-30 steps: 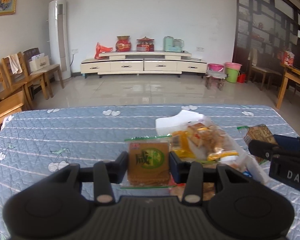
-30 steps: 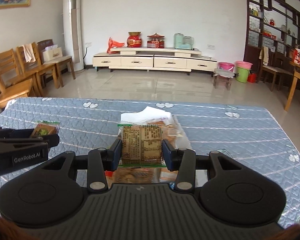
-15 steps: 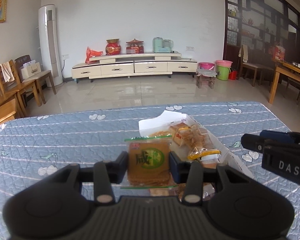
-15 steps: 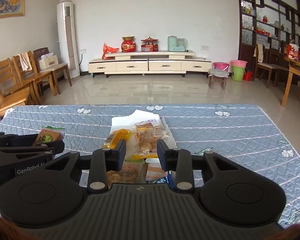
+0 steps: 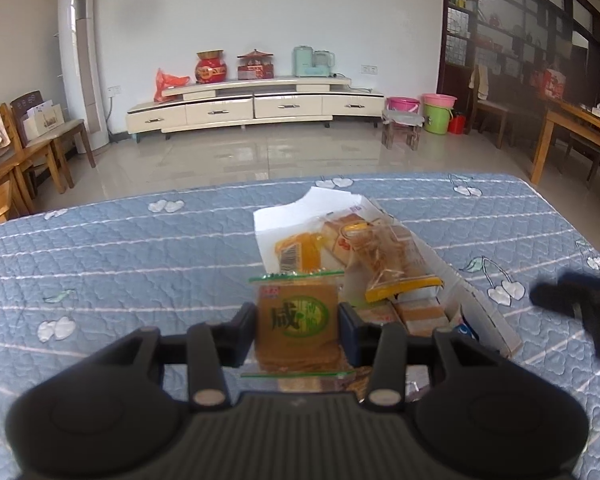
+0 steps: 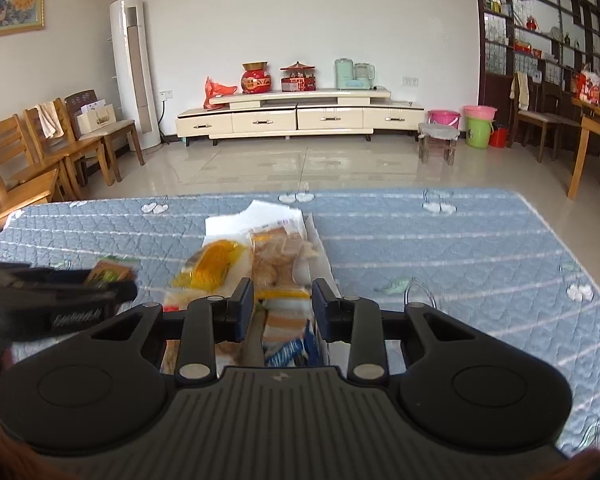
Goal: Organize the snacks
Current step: 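Carry the green cracker with the left tool while the right tool carries the brown cracker to the tray, then open the right tool over the tray while the left tool releases the green cracker into it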
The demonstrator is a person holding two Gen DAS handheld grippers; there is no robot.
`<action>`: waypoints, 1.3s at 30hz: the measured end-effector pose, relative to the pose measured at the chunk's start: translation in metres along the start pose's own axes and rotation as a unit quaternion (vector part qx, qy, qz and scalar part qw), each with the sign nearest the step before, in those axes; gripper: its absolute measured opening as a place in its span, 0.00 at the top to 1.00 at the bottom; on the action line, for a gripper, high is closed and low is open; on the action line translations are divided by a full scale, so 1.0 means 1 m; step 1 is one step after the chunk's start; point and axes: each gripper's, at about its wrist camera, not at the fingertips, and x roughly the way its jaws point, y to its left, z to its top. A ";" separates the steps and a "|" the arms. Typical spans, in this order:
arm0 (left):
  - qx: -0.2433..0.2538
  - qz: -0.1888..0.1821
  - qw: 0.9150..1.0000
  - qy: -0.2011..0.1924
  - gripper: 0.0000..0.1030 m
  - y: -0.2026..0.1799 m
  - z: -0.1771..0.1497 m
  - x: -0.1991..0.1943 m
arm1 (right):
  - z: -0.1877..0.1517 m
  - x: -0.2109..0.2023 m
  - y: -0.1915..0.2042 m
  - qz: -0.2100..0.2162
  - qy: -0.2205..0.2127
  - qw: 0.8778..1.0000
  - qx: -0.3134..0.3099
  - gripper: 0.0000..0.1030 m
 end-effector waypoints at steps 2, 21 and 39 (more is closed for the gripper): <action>0.001 -0.004 1.000 0.002 0.59 -0.003 0.001 0.005 | -0.012 -0.003 -0.003 0.017 0.015 1.000 0.014 0.53; -0.013 -0.004 1.000 0.007 0.59 0.007 0.004 0.015 | -0.061 0.011 0.032 0.018 0.050 0.998 -0.039 0.49; -0.022 -0.057 0.998 0.019 0.57 -0.011 0.031 0.056 | -0.001 0.028 0.021 -0.010 -0.012 0.999 -0.042 0.24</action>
